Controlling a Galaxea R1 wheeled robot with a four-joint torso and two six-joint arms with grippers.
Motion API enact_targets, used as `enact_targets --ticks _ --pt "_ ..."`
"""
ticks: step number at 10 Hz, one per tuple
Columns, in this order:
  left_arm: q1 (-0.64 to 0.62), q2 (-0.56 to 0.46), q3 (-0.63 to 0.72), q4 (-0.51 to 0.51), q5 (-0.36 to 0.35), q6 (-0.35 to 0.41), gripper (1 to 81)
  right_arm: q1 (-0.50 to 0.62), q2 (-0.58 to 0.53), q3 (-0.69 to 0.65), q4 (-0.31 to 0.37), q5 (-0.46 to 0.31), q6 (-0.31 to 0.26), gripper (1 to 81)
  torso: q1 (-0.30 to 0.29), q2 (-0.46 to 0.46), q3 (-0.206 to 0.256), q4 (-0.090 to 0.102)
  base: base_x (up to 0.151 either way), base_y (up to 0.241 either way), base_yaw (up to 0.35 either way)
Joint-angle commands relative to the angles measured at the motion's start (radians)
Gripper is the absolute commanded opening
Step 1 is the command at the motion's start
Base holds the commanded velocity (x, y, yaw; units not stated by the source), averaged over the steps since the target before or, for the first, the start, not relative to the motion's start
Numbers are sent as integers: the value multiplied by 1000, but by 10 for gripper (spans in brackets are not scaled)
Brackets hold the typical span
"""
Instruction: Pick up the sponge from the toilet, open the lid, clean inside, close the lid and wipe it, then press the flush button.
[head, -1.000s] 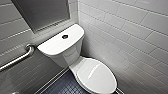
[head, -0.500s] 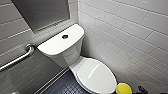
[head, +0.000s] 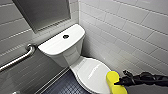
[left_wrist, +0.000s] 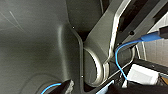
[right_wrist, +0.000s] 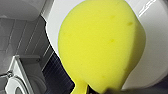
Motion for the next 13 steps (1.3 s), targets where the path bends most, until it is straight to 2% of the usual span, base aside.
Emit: enact_targets --ticks 1,2,3,4,5,6,7,8,11,12,13 --pt "22 -16 27 12 73 1 811 145 104 -85 -1 -156 23 10 0 0 0 78 0 0 0" --pt "22 -16 26 10 73 1 811 159 144 -116 -1 -175 23 10 0 0 0 88 0 0 0" --pt "22 -14 26 10 73 1 811 182 192 -151 -1 -192 23 10 0 0 0 52 0 0 0" --pt "22 -13 23 10 73 0 811 212 245 -188 2 -218 23 10 0 0 0 75 0 0 0" --pt "22 -13 24 10 73 0 811 238 299 -224 2 -219 24 10 0 0 0 86 0 0 0" --pt "22 -11 23 10 73 0 811 249 351 -266 -1 -184 21 10 0 0 0 86 0 0 0" --pt "22 -11 23 9 73 0 811 246 397 -312 -1 -95 15 10 0 0 0 86 0 0 0" --pt "22 -13 21 7 74 0 811 246 458 -378 1 -42 14 10 0 0 0 86 0 0 0" --pt "22 -16 20 6 73 0 811 252 654 -590 -2 -34 11 10 0 0 0 86 0 0 0" --pt "23 -17 18 4 73 0 811 251 681 -620 -4 -10 12 10 0 0 0 86 0 0 0" --pt "22 -17 17 4 73 0 811 248 698 -642 0 57 18 10 0 1 0 86 0 0 0"
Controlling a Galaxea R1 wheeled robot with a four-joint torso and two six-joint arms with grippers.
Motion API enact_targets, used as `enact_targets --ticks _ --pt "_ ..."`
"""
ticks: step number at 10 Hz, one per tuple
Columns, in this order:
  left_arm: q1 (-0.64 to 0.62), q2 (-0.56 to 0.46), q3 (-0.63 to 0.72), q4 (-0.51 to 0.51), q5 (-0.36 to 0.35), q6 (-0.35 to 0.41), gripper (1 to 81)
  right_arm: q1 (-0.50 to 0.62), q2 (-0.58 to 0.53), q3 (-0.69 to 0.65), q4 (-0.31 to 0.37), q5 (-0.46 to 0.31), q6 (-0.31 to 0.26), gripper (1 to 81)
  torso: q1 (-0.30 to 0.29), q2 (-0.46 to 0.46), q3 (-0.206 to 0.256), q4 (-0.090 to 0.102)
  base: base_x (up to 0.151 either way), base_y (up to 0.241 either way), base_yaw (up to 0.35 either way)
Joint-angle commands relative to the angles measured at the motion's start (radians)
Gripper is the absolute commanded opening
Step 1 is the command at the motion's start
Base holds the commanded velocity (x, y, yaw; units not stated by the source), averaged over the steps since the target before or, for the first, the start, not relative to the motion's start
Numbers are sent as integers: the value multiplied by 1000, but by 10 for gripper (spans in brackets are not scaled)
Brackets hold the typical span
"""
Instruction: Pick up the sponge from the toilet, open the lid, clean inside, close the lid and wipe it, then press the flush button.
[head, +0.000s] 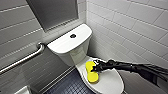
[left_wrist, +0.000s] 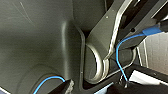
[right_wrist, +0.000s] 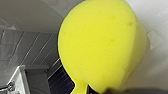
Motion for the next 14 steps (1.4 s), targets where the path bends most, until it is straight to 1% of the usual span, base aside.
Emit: enact_targets --ticks 1,2,4,6,7,10,11,14 --pt "22 -22 17 5 72 0 811 125 73 -44 7 112 5 10 0 0 0 0 0 0 0" --pt "24 -22 17 5 72 0 811 106 93 -65 7 121 6 10 0 0 0 0 0 0 0" --pt "25 -22 17 5 72 0 811 7 94 -93 5 181 10 10 0 0 0 0 0 0 0" --pt "25 -20 17 6 72 0 811 -95 72 -107 5 195 8 10 0 0 0 0 0 0 0" --pt "25 -20 17 6 72 0 811 -130 41 -81 5 197 9 10 0 0 0 0 0 0 0" --pt "27 -16 17 11 72 2 811 -172 -158 126 5 200 16 10 0 0 0 0 0 0 0" --pt "28 -16 17 11 72 2 811 -188 -212 166 4 203 32 10 0 0 0 0 0 0 0" --pt "28 -22 17 11 72 2 811 -250 -336 232 7 221 36 10 0 0 0 0 0 0 0"
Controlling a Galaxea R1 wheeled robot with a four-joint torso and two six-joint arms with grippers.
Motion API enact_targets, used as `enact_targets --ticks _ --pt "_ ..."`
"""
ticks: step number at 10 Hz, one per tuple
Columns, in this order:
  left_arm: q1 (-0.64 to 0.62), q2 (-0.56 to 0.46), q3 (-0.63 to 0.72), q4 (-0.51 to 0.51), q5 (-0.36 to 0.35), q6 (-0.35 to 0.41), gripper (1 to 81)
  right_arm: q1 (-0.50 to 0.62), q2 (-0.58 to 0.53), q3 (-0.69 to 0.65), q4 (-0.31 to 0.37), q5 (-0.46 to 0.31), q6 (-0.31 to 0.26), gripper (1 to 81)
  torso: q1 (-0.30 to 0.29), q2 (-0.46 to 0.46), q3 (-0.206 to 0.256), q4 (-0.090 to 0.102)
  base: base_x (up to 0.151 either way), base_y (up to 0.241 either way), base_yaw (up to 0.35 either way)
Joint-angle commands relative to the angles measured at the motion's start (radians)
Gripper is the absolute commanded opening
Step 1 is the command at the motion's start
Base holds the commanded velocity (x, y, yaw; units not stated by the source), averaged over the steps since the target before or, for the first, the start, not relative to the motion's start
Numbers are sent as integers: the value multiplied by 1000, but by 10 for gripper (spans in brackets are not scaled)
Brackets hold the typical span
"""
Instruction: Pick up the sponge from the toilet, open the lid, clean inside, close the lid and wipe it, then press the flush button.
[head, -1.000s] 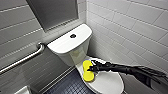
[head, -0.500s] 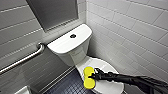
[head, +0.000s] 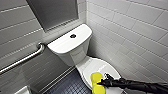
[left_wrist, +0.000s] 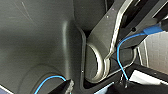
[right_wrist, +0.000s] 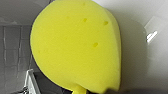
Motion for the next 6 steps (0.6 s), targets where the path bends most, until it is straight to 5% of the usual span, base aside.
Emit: enact_targets --ticks 1,6 --pt "27 -18 18 12 72 1 811 12 -156 121 5 -72 22 10 0 0 0 0 0 0 0" --pt "27 -21 17 15 72 1 811 -157 -483 283 8 99 37 10 0 0 0 0 0 0 0"
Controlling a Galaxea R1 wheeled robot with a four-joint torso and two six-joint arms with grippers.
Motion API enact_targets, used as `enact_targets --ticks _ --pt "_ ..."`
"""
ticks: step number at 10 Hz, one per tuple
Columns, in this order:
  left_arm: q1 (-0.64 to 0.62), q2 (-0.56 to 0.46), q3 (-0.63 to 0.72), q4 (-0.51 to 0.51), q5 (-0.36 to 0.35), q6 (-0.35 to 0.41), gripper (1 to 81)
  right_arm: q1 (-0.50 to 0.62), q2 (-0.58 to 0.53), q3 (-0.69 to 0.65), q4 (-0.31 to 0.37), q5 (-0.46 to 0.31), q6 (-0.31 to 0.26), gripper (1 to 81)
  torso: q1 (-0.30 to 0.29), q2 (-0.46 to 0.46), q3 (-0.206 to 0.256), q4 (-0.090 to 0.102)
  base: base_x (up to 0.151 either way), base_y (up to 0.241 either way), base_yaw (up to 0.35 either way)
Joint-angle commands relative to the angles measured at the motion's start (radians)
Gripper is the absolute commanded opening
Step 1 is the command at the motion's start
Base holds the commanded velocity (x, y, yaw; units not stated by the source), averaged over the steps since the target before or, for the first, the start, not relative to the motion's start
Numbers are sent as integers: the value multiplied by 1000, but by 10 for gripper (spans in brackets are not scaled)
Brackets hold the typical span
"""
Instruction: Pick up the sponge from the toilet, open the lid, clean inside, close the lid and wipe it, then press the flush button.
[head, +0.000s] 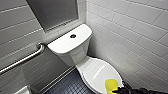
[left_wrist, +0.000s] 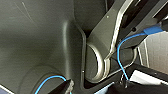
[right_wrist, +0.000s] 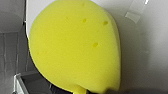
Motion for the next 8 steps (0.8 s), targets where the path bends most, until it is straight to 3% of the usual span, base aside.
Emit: enact_targets --ticks 1,5,8 --pt "27 -22 19 15 70 1 811 -102 -203 111 9 70 18 10 0 0 0 0 0 0 0" --pt "24 -28 17 9 70 1 811 -487 -294 52 6 317 6 10 0 0 0 0 0 0 0" --pt "23 -28 14 6 63 1 811 -723 -223 -82 -72 394 3 10 0 0 0 0 0 0 0"
